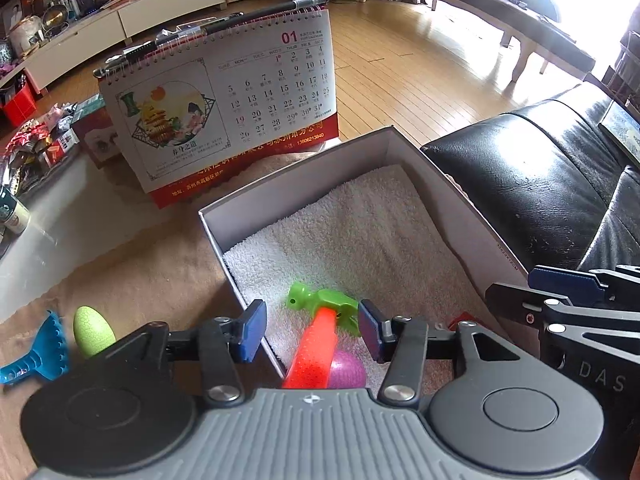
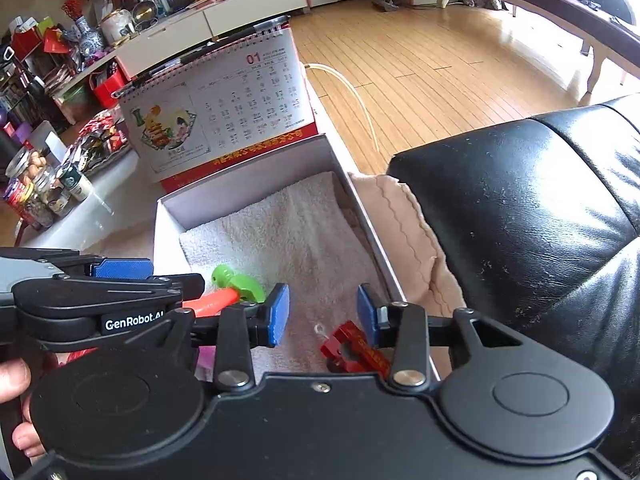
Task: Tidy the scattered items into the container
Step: 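Carry the red hammer and red toy car into the white box and release both, then withdraw both open tools from the box back toward the toys, then lower the right tool onto the green egg and close on it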
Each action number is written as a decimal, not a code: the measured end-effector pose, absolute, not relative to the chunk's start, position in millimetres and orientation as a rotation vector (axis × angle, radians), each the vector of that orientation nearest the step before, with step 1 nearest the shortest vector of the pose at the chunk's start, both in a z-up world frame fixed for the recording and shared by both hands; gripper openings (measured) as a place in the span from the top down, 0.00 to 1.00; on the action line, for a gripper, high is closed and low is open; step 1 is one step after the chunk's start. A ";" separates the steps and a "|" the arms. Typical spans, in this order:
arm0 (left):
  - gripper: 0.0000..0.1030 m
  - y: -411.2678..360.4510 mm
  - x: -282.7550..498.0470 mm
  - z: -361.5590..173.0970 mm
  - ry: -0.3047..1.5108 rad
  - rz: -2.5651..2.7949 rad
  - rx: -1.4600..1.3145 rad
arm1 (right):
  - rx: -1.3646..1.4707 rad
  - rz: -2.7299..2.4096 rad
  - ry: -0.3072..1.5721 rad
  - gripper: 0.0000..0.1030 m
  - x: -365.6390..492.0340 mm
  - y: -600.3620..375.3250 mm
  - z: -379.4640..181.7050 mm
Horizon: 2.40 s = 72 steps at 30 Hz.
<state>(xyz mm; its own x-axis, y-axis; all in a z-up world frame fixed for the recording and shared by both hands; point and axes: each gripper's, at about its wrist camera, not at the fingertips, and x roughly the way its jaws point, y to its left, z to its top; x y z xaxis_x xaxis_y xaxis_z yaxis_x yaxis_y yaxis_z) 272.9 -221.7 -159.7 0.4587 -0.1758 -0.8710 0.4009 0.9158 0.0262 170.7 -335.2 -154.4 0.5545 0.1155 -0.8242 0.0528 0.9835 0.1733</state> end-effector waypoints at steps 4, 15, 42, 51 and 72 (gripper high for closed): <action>0.45 -208.0 266.8 -152.4 1.023 -0.342 0.232 | 0.157 0.061 0.964 0.51 163.3 -317.0 -149.1; 0.36 -106.3 246.9 -124.1 0.968 -0.198 0.156 | 0.100 0.219 0.904 0.39 139.9 -227.7 -138.6; 0.32 163.2 212.3 -232.5 1.083 0.149 -0.056 | -0.095 0.523 1.035 0.29 142.7 -14.2 -273.4; 0.32 178.9 209.7 -245.1 1.071 0.177 -0.062 | -0.171 0.467 0.847 0.25 147.3 -12.0 -266.7; 0.32 173.4 205.9 -254.9 1.101 0.139 -0.033 | -0.100 0.354 1.014 0.51 268.7 -5.9 -297.0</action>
